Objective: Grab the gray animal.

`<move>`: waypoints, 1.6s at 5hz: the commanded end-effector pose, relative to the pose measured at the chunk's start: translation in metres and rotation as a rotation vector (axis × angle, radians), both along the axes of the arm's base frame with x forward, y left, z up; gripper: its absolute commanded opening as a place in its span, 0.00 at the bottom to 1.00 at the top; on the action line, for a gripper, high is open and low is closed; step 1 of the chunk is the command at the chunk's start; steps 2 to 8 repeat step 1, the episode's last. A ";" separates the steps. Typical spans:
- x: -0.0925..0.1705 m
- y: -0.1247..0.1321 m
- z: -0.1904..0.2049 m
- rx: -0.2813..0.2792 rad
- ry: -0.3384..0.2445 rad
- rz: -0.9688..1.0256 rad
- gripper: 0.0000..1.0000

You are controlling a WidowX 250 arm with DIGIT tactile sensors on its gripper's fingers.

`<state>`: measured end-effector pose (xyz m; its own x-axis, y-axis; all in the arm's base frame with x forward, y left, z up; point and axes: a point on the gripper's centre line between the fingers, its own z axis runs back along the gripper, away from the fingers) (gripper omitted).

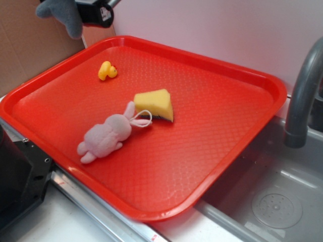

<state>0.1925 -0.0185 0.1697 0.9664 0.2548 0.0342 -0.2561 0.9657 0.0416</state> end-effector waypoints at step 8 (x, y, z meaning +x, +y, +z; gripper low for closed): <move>0.026 0.022 -0.009 -0.010 -0.033 0.019 0.00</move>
